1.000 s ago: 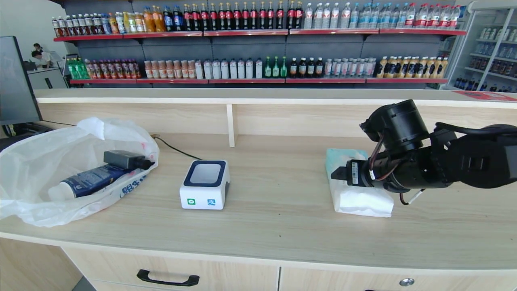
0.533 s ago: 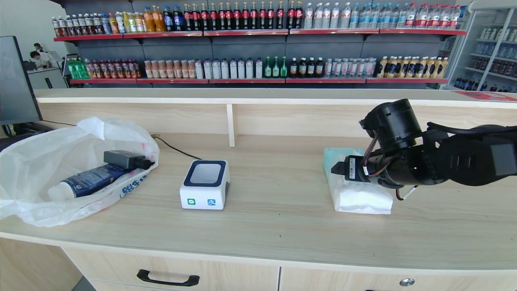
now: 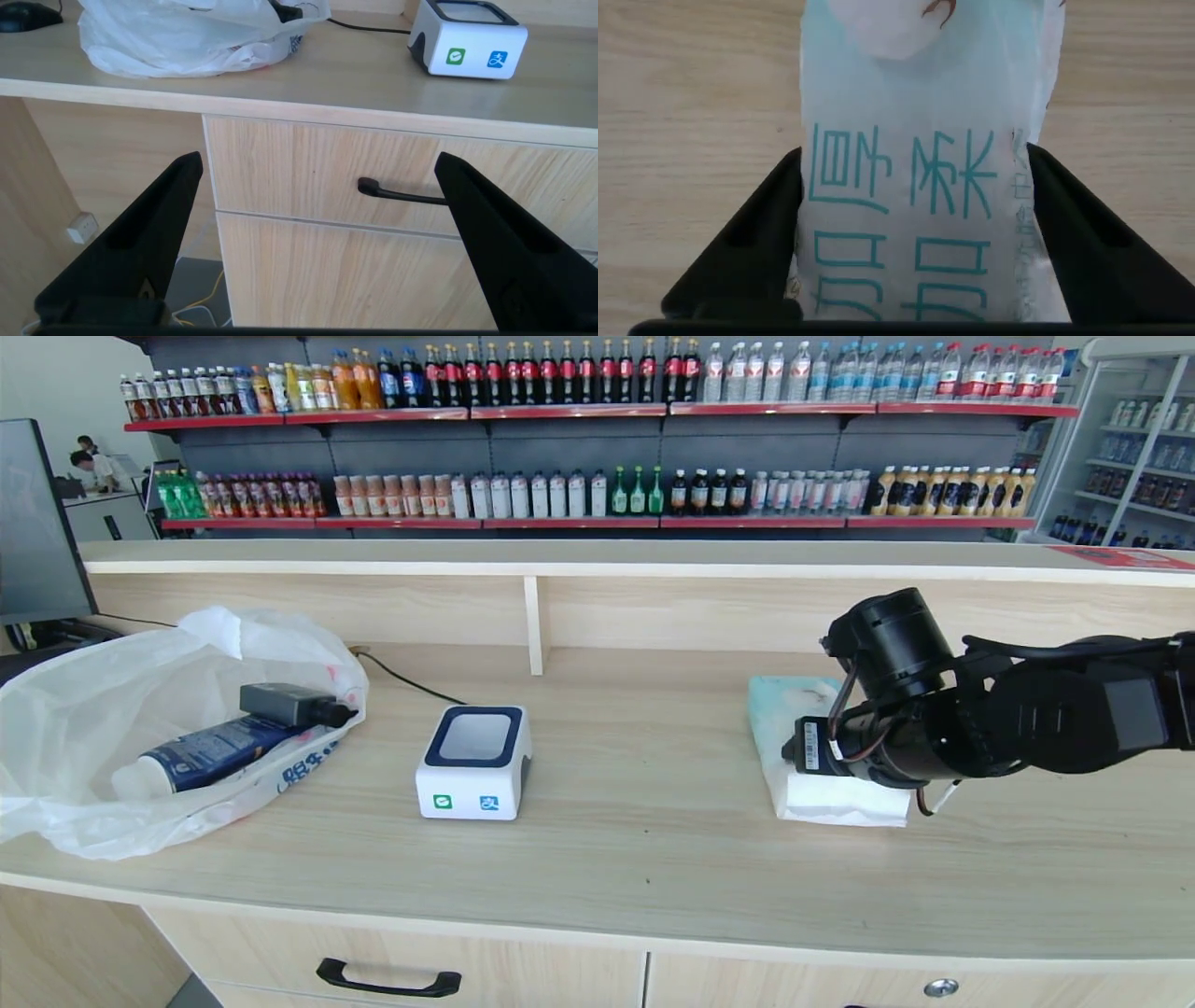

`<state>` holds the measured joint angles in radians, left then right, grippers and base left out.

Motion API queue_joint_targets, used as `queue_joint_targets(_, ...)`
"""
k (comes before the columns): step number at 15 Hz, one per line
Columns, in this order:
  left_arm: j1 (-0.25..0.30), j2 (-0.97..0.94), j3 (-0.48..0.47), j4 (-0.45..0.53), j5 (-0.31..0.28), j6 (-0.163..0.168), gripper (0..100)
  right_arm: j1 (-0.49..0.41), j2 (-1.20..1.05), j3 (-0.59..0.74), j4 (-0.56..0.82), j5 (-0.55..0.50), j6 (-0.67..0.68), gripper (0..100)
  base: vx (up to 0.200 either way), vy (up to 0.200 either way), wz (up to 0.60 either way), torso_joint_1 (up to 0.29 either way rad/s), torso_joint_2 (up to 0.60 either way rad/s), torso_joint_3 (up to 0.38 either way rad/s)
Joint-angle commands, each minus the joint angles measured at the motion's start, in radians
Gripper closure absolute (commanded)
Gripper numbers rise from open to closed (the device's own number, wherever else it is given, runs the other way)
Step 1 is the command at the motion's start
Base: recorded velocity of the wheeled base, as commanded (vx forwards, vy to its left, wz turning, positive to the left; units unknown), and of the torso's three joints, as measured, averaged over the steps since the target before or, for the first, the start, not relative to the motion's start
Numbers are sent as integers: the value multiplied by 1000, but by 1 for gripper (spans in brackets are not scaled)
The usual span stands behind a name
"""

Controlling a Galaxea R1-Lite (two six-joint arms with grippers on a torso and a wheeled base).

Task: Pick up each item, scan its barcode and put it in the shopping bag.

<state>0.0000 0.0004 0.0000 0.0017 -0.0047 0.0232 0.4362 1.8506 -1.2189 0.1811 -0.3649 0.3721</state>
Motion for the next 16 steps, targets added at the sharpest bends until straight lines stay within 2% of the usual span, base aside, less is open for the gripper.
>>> queue_joint_targets(1,0,0,0,0,0,0,0,-2,10,1,0,1,1,100,0,0,0,0,0,0)
queue_joint_targets(8,0,0,0,0,0,0,0,-2,9,-31,-8,-2,-4,100,0,0,0,0,0,0)
queue_joint_targets(16,0,0,0,0,0,0,0,38,-171,-50,-5,-9,-9,100,0,0,0,0,0,0)
